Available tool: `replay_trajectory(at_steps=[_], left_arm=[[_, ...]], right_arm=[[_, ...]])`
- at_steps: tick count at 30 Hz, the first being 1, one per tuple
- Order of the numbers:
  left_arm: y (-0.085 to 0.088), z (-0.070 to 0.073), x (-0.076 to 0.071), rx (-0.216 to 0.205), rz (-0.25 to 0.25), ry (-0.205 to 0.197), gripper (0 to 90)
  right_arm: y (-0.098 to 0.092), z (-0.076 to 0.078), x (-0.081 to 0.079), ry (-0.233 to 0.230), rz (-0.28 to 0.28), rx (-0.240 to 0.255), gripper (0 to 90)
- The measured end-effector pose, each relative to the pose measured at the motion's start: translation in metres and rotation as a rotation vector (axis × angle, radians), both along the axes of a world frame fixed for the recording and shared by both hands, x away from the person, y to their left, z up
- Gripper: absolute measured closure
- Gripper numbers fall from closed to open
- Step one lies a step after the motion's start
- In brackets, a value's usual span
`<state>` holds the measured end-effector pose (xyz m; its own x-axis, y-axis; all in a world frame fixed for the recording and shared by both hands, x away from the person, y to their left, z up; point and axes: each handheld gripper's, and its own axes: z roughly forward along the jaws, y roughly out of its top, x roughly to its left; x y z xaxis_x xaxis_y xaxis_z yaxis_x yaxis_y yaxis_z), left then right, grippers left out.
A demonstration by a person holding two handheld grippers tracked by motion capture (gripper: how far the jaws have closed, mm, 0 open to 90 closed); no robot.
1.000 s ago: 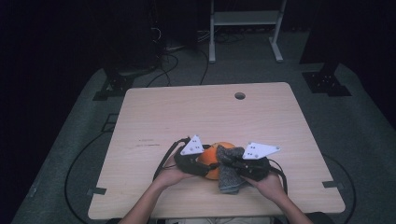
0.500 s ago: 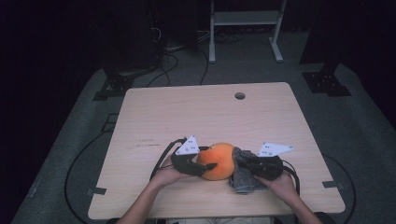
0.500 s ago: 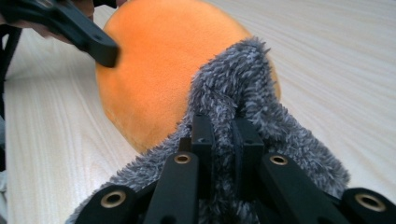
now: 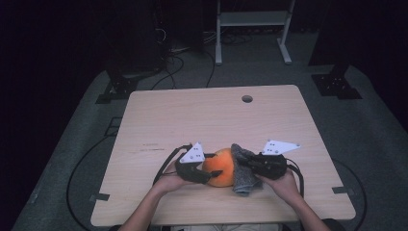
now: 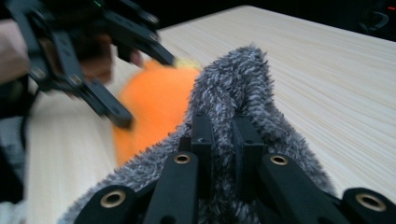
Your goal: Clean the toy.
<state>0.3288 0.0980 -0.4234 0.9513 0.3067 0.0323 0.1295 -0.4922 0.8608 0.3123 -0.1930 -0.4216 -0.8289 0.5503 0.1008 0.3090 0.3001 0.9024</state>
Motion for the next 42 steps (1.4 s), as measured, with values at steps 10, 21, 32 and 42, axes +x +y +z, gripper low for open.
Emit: replay_trajectory(at_steps=[10,21,32,42], left_arm=[[-0.002,0.001,0.002,0.002,0.030,0.011,37.6],[0.013,-0.005,0.005,-0.011,-0.030,0.034,38.4],[0.011,-0.006,0.004,-0.014,-0.049,0.025,38.0],[0.011,-0.006,0.001,-0.005,-0.078,0.015,38.1]], right_arm=[[-0.007,-0.007,-0.002,0.024,-0.035,-0.009,81.1],[-0.020,-0.008,-0.003,0.049,-0.037,0.017,80.5],[-0.023,-0.012,0.004,0.067,-0.037,-0.042,80.5],[-0.016,-0.010,0.012,0.085,0.035,-0.017,80.6]])
